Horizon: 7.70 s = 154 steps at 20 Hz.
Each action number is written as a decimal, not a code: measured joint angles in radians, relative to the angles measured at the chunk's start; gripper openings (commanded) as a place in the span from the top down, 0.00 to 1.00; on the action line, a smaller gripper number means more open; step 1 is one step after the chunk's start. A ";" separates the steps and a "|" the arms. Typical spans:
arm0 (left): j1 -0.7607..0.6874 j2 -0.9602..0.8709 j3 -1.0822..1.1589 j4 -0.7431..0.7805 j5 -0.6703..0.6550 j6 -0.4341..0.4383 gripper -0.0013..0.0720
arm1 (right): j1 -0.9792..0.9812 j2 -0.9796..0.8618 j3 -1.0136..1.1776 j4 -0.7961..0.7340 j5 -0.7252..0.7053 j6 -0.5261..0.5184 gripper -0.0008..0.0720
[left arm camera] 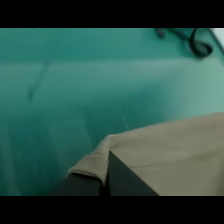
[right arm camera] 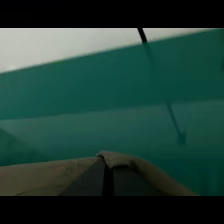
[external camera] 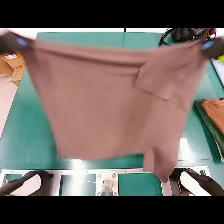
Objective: Fold the shirts.
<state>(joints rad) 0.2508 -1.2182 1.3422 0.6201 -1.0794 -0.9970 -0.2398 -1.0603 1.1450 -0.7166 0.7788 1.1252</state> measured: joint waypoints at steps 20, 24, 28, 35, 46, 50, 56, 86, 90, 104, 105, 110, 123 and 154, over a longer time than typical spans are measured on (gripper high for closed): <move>-0.106 -0.590 0.248 -0.098 0.329 0.042 0.95 | 0.083 -0.779 0.513 0.063 -0.161 -0.002 0.96; -0.106 -0.608 0.257 0.095 0.242 -0.077 0.95 | 0.050 -0.785 0.510 -0.065 -0.056 0.040 0.97; -0.107 -0.613 0.221 0.244 0.143 -0.165 0.95 | 0.011 -0.787 0.463 -0.196 0.068 0.088 0.97; -0.107 -0.614 0.121 0.293 0.095 -0.221 0.95 | -0.004 -0.788 0.368 -0.260 0.112 0.100 0.96; -0.105 -0.614 0.264 0.270 -0.182 -0.297 0.28 | -0.056 -0.693 0.415 -0.271 0.246 0.175 0.96; -0.105 -0.611 0.382 0.283 -0.406 -0.357 0.95 | -0.111 -0.595 0.360 -0.273 0.373 0.214 0.97; -0.105 -0.426 0.239 0.349 -0.542 -0.425 0.95 | -0.230 -0.283 0.010 -0.335 0.433 0.273 0.96; -0.261 0.285 -1.069 -0.037 0.510 -0.579 0.34 | -0.051 -0.105 -0.684 -0.168 0.053 0.356 0.43; -0.332 0.233 -1.066 -0.098 0.538 -0.569 0.71 | -0.050 -0.107 -0.673 -0.177 0.071 0.356 0.45; -0.146 0.214 -0.791 0.276 0.155 -0.504 0.95 | -0.129 0.151 -0.668 -0.426 0.320 0.451 0.96; -0.138 0.214 -0.771 0.317 0.119 -0.495 0.95 | -0.132 0.188 -0.674 -0.450 0.356 0.476 0.96; -0.121 0.213 -0.691 0.396 0.029 -0.423 0.95 | -0.140 0.336 -0.640 -0.459 0.444 0.542 0.96; -0.216 -0.276 -0.108 0.354 0.067 -0.363 0.95 | -0.078 -0.185 -0.225 -0.137 0.175 0.385 0.96; -0.169 -0.534 0.341 0.291 -0.155 -0.453 0.02 | -0.312 -0.921 0.352 0.060 0.699 -0.097 0.16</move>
<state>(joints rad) 0.0818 -1.7519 1.6836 0.9108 -1.2346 -1.4498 -0.5518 -1.9808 1.4975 -0.6571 1.4780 1.0279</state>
